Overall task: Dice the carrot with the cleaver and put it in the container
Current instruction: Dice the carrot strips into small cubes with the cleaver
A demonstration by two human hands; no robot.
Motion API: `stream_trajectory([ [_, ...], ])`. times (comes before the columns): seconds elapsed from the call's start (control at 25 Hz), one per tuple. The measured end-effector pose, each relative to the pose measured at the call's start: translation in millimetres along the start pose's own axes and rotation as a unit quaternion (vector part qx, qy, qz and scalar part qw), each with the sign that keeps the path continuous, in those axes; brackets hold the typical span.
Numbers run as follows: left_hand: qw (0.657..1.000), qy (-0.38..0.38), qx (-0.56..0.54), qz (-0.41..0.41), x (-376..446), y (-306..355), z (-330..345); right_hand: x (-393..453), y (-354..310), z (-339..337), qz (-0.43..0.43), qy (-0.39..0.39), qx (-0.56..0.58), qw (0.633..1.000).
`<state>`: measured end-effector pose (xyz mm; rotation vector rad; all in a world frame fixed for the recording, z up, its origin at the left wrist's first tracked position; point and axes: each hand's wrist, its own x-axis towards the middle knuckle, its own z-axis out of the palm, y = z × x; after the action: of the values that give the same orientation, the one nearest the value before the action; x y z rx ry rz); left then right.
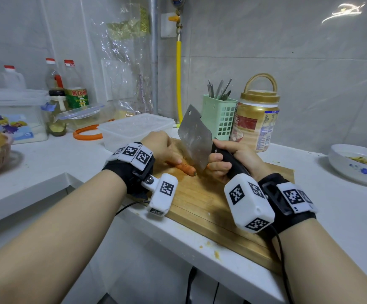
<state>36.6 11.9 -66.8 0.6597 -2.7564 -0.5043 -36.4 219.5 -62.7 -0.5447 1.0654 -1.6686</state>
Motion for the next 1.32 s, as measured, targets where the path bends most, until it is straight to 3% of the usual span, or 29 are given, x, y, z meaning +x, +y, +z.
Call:
stream_trajectory([
  [0.36,0.996,-0.027,-0.077,0.029,-5.2,11.4,6.3,-2.5,-0.3,3.5,0.018,0.006,-0.015,1.000],
  [0.52,0.978,-0.077,-0.189,-0.041,-12.6,19.1,8.7,-2.9,-0.2,4.9,0.021,0.009,-0.007,1.000],
  [0.72,0.970,-0.134,-0.180,-0.090,-22.3,30.1,4.9,-4.2,-1.1,11.3,0.027,0.006,0.012,1.000],
  [0.88,0.946,-0.182,-0.238,-0.121,-27.4,38.3,5.0,-4.5,-1.5,13.7,0.032,0.010,0.031,0.999],
  [1.32,0.922,-0.210,-0.282,-0.164,-36.0,52.8,-0.3,-6.0,-4.1,16.1,0.059,0.043,0.082,0.994],
])
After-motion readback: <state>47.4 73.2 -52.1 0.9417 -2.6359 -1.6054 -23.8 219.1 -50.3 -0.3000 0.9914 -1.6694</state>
